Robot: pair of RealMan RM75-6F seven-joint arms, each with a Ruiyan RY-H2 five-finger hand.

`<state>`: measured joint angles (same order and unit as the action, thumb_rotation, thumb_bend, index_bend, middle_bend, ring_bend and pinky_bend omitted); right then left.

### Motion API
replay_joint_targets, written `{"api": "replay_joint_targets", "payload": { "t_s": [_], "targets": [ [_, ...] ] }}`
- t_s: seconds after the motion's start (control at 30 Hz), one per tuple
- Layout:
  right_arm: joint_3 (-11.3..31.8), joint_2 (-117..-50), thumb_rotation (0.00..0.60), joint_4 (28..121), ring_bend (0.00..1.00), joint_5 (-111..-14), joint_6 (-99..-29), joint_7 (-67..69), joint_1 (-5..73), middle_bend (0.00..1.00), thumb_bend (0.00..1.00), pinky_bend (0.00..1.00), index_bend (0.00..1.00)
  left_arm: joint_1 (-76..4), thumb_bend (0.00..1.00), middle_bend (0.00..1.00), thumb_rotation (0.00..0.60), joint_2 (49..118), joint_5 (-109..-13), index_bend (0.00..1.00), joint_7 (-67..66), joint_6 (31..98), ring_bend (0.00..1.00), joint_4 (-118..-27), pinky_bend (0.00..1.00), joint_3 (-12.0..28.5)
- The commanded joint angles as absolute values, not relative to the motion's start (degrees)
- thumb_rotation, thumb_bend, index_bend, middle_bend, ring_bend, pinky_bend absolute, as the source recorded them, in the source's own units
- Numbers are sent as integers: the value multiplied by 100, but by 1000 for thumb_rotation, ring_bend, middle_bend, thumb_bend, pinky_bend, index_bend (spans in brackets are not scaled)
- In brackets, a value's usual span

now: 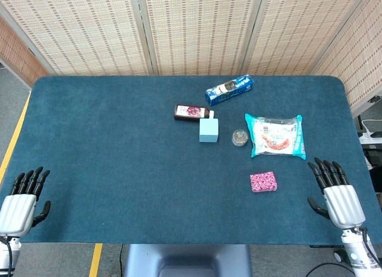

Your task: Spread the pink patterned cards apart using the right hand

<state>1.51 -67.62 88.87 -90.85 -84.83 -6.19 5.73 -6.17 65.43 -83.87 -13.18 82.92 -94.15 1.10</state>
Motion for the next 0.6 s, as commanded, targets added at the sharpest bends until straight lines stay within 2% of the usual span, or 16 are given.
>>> {"api": "replay_joint_targets", "payload": {
  "t_s": [0.03, 0.27, 0.53, 0.6],
  "targets": [
    [128, -6758, 600, 8920, 0, -9075, -8394, -677, 609, 0, 213, 0, 0, -594, 451, 0, 600, 6563, -8334, 0, -1449, 8353, 0, -9425, 73, 148],
    [134, -6898, 600, 8816, 0, -9011, -8053, -899, 787, 0, 214, 0, 0, -607, 451, 0, 600, 6536, -8313, 0, -1418, 8276, 0, -9488, 74, 132],
    [156, -6964, 600, 8817, 0, -8889, -7001, -1568, 1395, 10, 214, 0, 16, -610, 452, 0, 600, 6460, -8291, 0, -1351, 8211, 0, -9536, 74, 113],
    [157, -6972, 600, 8813, 0, -8873, -6945, -1598, 1427, 15, 214, 0, 25, -611, 452, 0, 600, 6456, -8292, 0, -1354, 8208, 0, -9541, 74, 113]
  ]
}}
